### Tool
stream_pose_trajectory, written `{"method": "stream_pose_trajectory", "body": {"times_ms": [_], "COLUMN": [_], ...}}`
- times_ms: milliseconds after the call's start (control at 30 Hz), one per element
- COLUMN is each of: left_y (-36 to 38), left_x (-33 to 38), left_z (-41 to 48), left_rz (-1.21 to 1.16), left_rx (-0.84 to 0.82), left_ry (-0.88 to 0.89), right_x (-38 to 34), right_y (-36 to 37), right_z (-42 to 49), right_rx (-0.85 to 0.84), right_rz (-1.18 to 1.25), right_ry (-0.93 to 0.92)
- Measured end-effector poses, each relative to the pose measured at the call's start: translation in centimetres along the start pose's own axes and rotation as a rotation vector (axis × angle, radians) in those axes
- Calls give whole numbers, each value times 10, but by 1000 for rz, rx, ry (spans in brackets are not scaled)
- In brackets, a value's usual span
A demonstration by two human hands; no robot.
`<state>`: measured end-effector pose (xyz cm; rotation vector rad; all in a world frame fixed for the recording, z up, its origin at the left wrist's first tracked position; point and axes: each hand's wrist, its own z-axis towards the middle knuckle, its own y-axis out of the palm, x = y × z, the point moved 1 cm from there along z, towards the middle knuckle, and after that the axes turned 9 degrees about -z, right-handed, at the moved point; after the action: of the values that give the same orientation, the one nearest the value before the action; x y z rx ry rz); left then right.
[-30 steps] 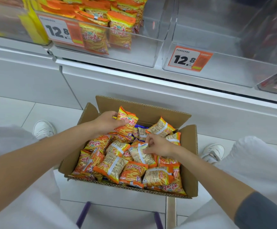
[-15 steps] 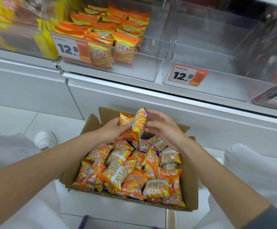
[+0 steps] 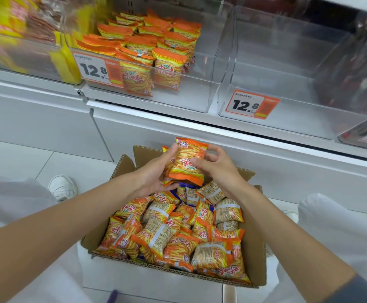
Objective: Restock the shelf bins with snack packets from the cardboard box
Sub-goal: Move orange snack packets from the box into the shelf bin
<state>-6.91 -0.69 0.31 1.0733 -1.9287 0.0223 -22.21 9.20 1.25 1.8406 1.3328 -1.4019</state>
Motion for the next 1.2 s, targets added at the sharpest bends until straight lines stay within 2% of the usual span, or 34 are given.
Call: {"method": "stream_pose_trajectory", "body": {"times_ms": [67,167,233,333,400,467,633,800,900,1000,1100,1200], "left_y": [-4,-7,-7,-7,-6,-3,14,21,16,10,10,-2], "left_x": [5,13,16,18,24,36,89,161,204,237,258,270], "left_z": [3,1,-1,0,-2,-5,-35,-51,-36,-10,-1,24], "left_rz": [-16,15,77,-3,-117,-131,158,466,445,429,587,760], "left_rx": [5,-40,-57,11,18,4,18,58,60,45,115,115], "left_ry": [3,7,34,100,147,201,387,503,529,575,634,626], "right_x": [-5,-14,-21,-29,-32,-38,-104,-199,-233,-249,-248,-240], "right_y": [-4,-10,-9,-9,-9,-8,-15,-18,-19,-20,-21,-18], "right_z": [1,2,-1,-4,-5,-6,-10,-15,-1,20,46,70], "right_rx": [-39,-198,-235,-31,72,81,57,28,68,90,101,137], "right_rz": [-51,-304,-412,-492,-385,-255,-332,-698,-799,-813,-893,-1061], "right_ry": [-37,-156,-267,-366,-264,-156,-299,-560,-656,-679,-635,-607]}}
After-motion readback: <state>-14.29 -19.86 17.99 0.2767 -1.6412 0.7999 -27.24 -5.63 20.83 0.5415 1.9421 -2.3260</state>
